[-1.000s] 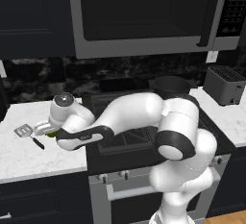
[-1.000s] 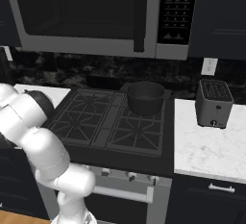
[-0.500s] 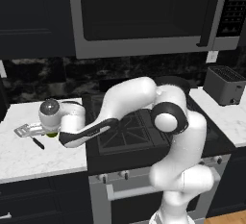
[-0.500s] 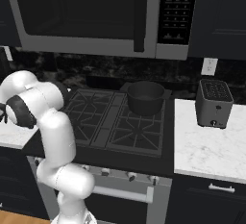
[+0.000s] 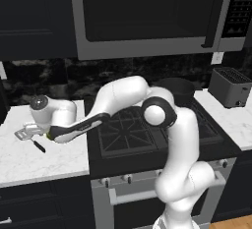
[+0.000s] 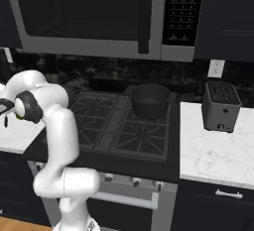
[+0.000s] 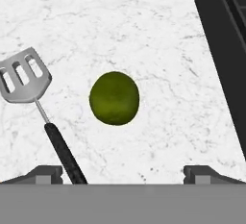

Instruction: Put the onion and lime in the pot. Retrieve the spatula and lightly stir the vegetables in the pot.

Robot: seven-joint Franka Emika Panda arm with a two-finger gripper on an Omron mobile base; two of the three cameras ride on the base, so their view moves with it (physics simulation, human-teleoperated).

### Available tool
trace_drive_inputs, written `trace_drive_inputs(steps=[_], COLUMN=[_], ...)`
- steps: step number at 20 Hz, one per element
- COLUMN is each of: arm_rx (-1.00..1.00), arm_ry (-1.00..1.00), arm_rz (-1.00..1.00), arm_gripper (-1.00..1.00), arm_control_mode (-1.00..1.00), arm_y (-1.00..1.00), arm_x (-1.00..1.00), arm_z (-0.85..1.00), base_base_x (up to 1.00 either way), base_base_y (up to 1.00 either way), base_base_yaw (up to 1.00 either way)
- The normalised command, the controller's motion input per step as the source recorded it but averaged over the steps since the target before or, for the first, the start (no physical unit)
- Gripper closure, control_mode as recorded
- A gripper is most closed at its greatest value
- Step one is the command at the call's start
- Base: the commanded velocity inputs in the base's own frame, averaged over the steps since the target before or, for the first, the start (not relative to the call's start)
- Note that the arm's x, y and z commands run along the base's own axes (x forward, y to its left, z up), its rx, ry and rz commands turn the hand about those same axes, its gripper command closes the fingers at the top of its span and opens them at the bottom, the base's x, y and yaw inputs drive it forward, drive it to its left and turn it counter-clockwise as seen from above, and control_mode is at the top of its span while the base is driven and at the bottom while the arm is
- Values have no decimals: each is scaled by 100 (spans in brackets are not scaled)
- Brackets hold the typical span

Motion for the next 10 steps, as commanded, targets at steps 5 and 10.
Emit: trace_drive_inputs(steps=[5, 10], arm_rx=[1, 1], arm_ry=[18, 19], arm_rz=[0, 0], arm_gripper=[-100, -100], arm_control_mode=[-100, -100], arm_y=[-1, -3], arm_x=[47, 40], arm_z=[-18, -26], base_base_x=[0, 0], base_base_y=[0, 0], base_base_yaw=[0, 0])
